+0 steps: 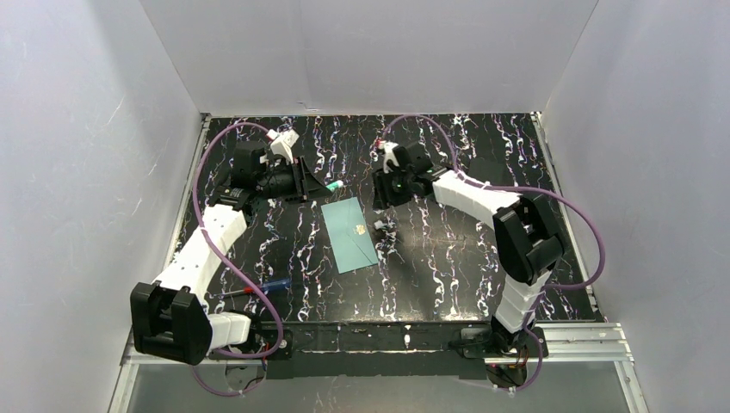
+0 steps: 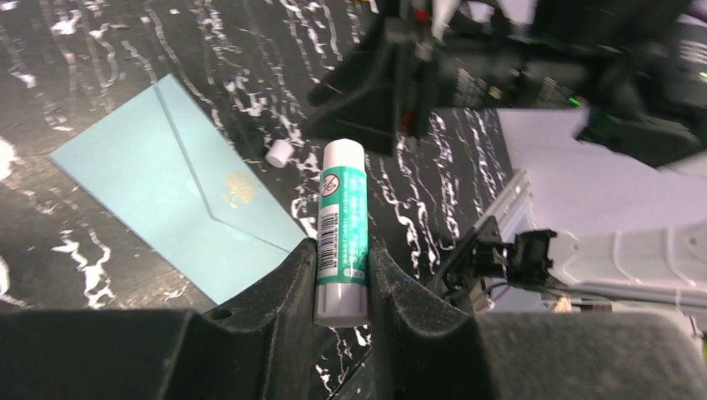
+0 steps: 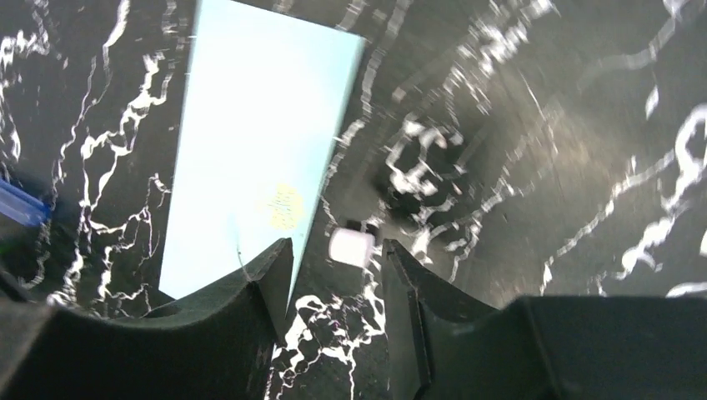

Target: Place the letter into the envelope and seal it

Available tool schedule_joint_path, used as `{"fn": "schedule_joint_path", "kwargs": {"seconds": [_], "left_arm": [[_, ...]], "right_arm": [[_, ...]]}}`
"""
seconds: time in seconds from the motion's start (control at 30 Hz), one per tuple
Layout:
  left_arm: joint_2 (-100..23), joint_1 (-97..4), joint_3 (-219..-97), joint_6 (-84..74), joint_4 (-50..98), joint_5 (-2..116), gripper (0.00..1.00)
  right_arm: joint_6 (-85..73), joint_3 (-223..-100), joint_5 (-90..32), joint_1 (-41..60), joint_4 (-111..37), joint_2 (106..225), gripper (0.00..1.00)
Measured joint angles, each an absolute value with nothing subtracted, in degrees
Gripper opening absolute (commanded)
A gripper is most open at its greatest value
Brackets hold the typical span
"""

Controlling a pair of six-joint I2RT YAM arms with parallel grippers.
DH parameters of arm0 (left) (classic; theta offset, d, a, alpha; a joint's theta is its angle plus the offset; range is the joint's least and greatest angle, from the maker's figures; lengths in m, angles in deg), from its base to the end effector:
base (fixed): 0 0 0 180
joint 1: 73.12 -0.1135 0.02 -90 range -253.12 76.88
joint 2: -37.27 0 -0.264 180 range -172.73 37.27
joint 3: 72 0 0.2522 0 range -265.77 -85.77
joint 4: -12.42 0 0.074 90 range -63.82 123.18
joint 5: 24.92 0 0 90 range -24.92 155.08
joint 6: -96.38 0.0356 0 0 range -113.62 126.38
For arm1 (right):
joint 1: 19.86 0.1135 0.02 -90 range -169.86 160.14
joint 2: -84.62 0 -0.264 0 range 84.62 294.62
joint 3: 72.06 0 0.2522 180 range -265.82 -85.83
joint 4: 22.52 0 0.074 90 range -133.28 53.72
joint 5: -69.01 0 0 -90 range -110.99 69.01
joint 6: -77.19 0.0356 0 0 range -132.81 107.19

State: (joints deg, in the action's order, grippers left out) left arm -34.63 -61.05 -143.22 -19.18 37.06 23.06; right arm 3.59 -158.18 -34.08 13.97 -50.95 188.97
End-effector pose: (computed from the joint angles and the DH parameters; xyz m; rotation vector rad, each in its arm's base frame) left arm 0.2698 -0.0821 0.3185 0.2504 2.0625 -1.1462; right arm 0.3274 0.2291 0.2113 -0.4849 2.4210 0.6722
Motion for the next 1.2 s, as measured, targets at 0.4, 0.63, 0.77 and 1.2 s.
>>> {"fn": "schedule_joint_path", "kwargs": {"seconds": [0.4, 0.63, 0.77, 1.2], "left_arm": [[-34.44, -64.13, -143.26, -20.89, 49.28, 40.96, 0.00], [-34.44, -65.92, -143.26, -22.27, 52.88, 44.44, 0.00], [-34.52, -66.23, -143.26, -22.72, 53.30, 44.53, 0.00], [-34.68, -67.01, -143.26, -23.23, 53.34, 44.44, 0.00]], "right_arm": [[-33.39, -171.14, -28.33, 23.96, -70.19, 193.04, 0.54], [-43.60, -172.72, -21.66, 27.30, -76.68, 196.29, 0.54], [-45.67, -173.00, -19.21, 29.16, -76.88, 198.13, 0.53], [-47.71, -175.01, -17.07, 29.99, -75.98, 203.44, 0.51]]}}
